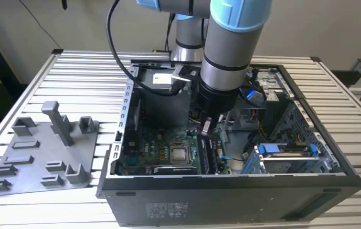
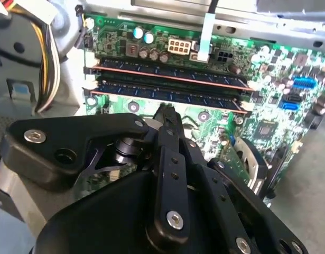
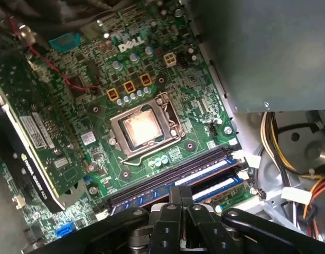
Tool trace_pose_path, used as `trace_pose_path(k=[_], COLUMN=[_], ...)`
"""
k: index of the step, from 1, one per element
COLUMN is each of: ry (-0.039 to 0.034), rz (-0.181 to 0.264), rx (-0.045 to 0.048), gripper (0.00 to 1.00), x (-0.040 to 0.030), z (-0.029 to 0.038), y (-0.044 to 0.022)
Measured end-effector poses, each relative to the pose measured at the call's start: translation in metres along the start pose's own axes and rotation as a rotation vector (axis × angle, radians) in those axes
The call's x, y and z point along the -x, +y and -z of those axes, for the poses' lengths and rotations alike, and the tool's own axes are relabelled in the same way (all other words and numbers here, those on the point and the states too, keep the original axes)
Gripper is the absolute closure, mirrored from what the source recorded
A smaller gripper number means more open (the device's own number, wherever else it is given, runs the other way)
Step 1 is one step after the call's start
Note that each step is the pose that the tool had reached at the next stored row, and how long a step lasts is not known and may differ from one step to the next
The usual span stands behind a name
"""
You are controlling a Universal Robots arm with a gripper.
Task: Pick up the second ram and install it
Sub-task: 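Press down the second ram until it locks into place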
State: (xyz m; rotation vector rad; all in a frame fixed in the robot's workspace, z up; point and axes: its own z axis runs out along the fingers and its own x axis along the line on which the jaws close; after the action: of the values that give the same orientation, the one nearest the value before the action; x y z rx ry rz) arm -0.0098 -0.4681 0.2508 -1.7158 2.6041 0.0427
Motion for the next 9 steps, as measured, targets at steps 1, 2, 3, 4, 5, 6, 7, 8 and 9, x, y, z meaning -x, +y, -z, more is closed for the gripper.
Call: trace_pose_path(k=[1, 2, 3, 4, 5, 6, 7, 8, 9], ry=[0.0002, 0.0004, 0.0005, 0.0006, 0.0007, 0.0009, 0.0010, 0.0010, 0.0011], rz=[0.015, 0.029, 0.042, 0.056, 0.070, 0.084, 0.098, 0.110, 0.120], rx=[0.0005, 0.0010, 0.0014, 0.0019, 0.0023, 0.0027, 0.0031, 0.0035, 0.0038], gripper=[0.89, 0.89, 0.89, 0.89, 0.89, 0.89, 0.89, 0.89, 0.89], x=[0.0000, -0.0001, -0.0002, -0.0003, -0.0003, -0.0004, -0.0005, -0.0006, -0.0007], z=[-0.0003, -0.0007, -0.0010, -0.0013, -0.0016, -0.0018, -0.0021, -0.0023, -0.0025], y=[0.0000, -0.0001, -0.0001, -0.0001, -0.0001, -0.0002, -0.0002, -0.0002, -0.0003])
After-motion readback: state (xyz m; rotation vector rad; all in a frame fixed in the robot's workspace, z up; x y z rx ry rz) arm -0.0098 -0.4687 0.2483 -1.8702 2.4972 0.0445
